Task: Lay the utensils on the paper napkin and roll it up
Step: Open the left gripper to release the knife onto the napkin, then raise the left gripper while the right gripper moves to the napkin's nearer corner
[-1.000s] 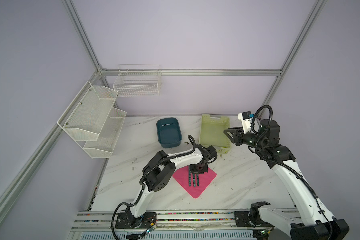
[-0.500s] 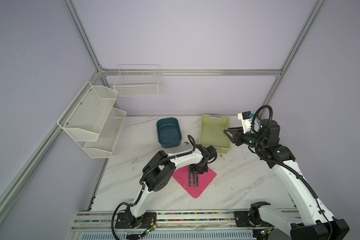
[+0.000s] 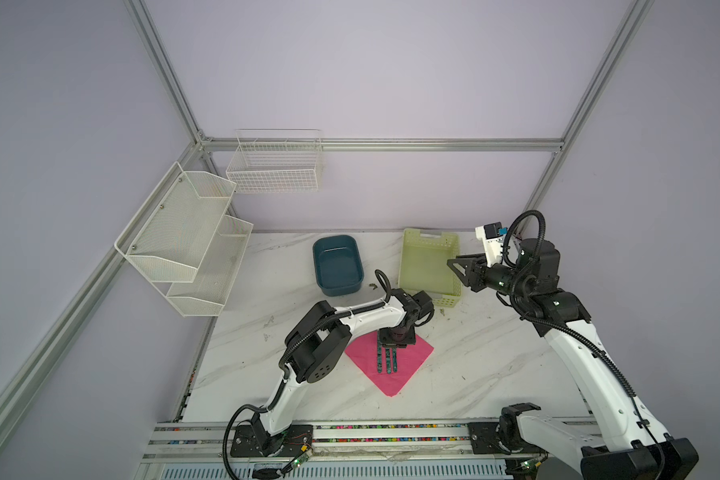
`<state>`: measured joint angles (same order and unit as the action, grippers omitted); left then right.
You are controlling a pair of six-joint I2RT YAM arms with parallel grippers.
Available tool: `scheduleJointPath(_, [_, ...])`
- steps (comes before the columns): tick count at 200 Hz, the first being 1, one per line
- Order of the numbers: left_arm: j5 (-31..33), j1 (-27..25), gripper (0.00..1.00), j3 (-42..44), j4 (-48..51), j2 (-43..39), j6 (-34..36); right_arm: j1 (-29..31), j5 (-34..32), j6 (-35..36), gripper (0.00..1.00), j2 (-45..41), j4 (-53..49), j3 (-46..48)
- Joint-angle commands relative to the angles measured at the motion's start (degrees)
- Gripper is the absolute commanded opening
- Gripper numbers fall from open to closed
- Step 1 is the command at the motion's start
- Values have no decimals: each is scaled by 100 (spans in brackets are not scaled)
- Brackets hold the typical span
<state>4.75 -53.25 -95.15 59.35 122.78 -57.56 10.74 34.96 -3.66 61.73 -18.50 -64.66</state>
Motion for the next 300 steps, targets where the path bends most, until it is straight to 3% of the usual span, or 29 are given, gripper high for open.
scheduleJointPath(1, [69, 35, 18, -539, -3, -52, -96, -23, 72, 139, 39, -93, 66, 26])
scheduleJointPath(113, [360, 26, 22, -620, -29, -963, 157, -21, -103, 159, 38, -75, 77, 212])
scheduleJointPath(182, [1062, 116, 21, 156, -392, -2128, 552, 50, 290, -22, 30, 20, 36, 380])
scheduleJointPath(208, [1203, 258, 22, 676, -574, -2623, 739, 518, 187, 29, 30, 18, 43, 490])
scheduleJointPath(240, [1300, 530, 25, 1492, -946, -3360, 825, 1693, -327, 328, 33, 379, -127, 450])
scheduleJointPath(300, [658, 1415, 43, 3341, -2278, -4899, 1433, 3093, -994, 976, 34, 925, -57, 628])
